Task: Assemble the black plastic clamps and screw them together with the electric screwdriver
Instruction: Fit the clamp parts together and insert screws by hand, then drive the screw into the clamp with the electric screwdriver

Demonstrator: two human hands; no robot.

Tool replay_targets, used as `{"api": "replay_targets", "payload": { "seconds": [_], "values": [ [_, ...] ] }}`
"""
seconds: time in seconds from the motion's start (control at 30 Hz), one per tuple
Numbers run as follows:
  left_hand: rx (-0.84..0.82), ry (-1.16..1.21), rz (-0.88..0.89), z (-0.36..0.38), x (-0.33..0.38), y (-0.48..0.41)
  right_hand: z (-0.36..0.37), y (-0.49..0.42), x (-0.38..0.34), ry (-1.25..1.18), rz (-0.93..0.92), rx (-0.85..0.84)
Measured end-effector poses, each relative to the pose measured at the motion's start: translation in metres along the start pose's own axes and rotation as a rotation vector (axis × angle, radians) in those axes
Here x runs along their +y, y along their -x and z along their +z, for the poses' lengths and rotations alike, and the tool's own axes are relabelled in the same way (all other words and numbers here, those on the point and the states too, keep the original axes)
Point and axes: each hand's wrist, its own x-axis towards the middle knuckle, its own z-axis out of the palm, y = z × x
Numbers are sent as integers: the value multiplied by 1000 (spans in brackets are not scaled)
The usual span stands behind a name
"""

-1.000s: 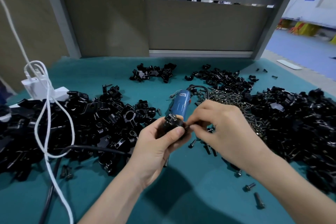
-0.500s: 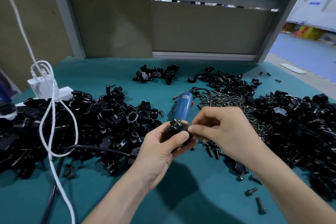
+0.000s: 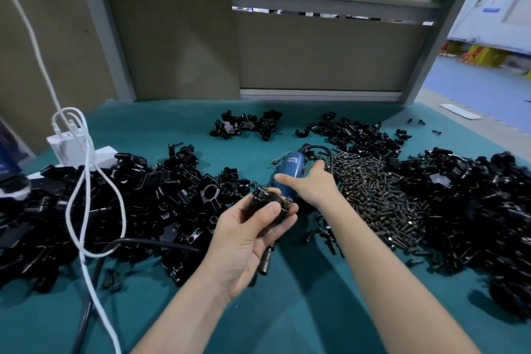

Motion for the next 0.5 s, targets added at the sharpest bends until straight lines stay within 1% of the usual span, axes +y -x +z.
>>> {"api": "replay_targets", "payload": {
  "seconds": [0.13, 0.17, 0.2, 0.27, 0.3, 0.37, 0.43, 0.5],
  "values": [
    [17, 2, 13, -2, 3, -1, 19, -14, -10, 28, 107, 52],
    [23, 7, 15, -3, 4, -1, 19, -16, -8, -52, 133, 55],
    [27, 14, 17, -3, 5, -1, 16, -18, -4, -223, 155, 38],
    [35, 35, 30, -3, 7, -3, 4, -21, 4, -675, 173, -49],
    [42, 47, 36, -3, 8, -3, -4, -21, 8, -856, 177, -87],
    [51, 64, 55, -6, 9, -4, -15, -22, 18, -1158, 152, -78],
    [62, 40, 81, -10, 9, -6, -22, -22, 30, -1469, 65, -77],
    [73, -59, 114, -15, 7, -9, -30, -17, 37, -1767, -52, -174]
  ]
}}
